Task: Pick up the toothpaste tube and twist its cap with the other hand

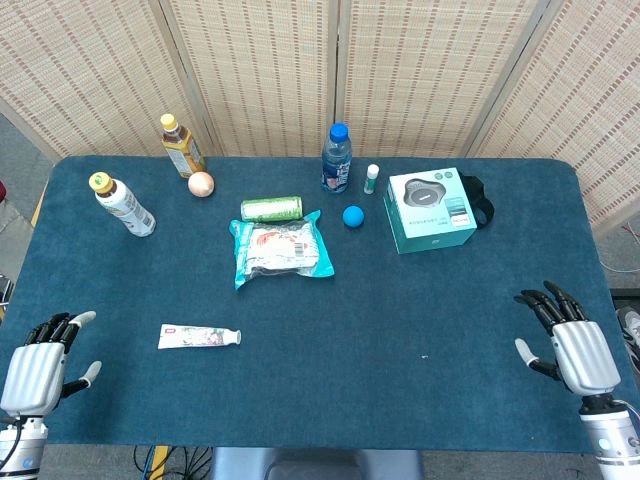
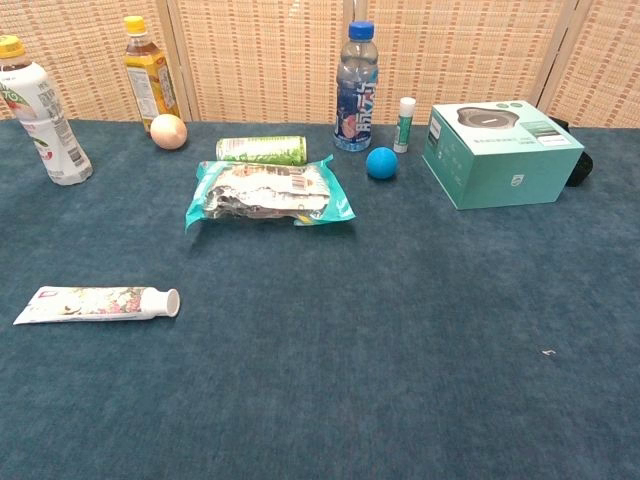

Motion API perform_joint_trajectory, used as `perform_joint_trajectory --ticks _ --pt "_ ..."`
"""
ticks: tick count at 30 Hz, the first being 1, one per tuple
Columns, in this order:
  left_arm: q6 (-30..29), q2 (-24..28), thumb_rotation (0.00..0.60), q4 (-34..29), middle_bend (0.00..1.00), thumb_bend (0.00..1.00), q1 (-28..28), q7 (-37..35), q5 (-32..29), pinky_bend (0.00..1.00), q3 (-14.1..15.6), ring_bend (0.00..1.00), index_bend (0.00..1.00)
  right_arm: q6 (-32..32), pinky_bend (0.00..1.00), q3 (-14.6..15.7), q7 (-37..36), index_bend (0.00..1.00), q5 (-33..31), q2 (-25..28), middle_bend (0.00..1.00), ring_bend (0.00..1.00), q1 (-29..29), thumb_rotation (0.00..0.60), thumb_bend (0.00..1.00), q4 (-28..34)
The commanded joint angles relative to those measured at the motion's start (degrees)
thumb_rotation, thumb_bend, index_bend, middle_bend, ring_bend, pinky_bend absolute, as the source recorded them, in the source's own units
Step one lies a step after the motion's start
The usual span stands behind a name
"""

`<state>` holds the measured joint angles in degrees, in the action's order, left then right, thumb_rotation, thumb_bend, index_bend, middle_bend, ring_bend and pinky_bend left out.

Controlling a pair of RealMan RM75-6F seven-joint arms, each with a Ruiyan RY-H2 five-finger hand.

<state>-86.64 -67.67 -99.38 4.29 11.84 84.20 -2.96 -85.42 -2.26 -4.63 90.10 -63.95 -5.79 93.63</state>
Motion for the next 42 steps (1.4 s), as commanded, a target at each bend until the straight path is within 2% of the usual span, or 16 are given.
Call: perform_joint_trajectory --ticks 1,8,12,18,21,28,32,42 --pt "0.04 -0.03 0.6 0.2 0.25 0.21 0.06 -0.41 0.13 0.19 -0.02 0.15 0.2 -0.78 0.16 -0.48 -0.96 0.25 0.41 0.15 0.24 0.08 -0.07 0.6 0.26 0.2" --pt "3.91 1.14 0.6 -0.03 0.25 0.21 2.71 -1.79 1.2 0.19 -0.18 0.16 0.21 -3.83 0.16 -3.47 -2.08 0.25 -0.04 0.33 0.24 0.08 -0.48 0.6 0.26 0.37" --pt "8.72 1.1 0.6 0.62 0.24 0.21 5.99 -2.79 0.97 0.19 -0.82 0.15 0.2 -4.71 0.16 -4.69 -0.98 0.25 0.03 0.48 0.24 0.08 -0.95 0.6 0.26 0.77" --pt "16.5 -1.77 0.6 3.69 0.24 0.21 11.69 -0.79 -0.05 0.19 -1.8 0.15 0.18 -3.93 0.16 -4.59 -0.68 0.25 0.02 1.11 0.24 0.08 -1.3 0.6 0.26 1.3" --pt "18.8 -3.98 0.6 5.9 0.24 0.21 13.81 0.93 -0.1 0.19 -2.0 0.15 0.22 -3.39 0.16 -4.3 -0.79 0.25 -0.32 1.3 0.24 0.08 -1.24 0.6 0.26 1.22" --pt "21.49 -9.84 0.6 9.69 0.24 0.21 16.43 4.01 -1.97 0.19 -2.16 0.15 0.28 -3.2 0.16 -4.11 -1.66 0.25 -0.96 1.6 0.24 0.08 -0.92 0.6 0.26 0.44" --pt "22.27 -13.29 0.6 12.07 0.25 0.21 17.2 5.36 -2.92 0.19 -1.68 0.15 0.35 -2.88 0.16 -3.65 -2.93 0.25 -0.99 1.77 0.24 0.08 -0.7 0.6 0.26 -0.03" --pt "24.73 -18.07 0.6 14.17 0.25 0.21 19.23 9.13 -5.94 0.19 -1.22 0.15 0.3 -2.07 0.16 -2.3 -6.15 0.25 -0.83 1.96 0.24 0.08 -0.07 0.6 0.26 -1.33"
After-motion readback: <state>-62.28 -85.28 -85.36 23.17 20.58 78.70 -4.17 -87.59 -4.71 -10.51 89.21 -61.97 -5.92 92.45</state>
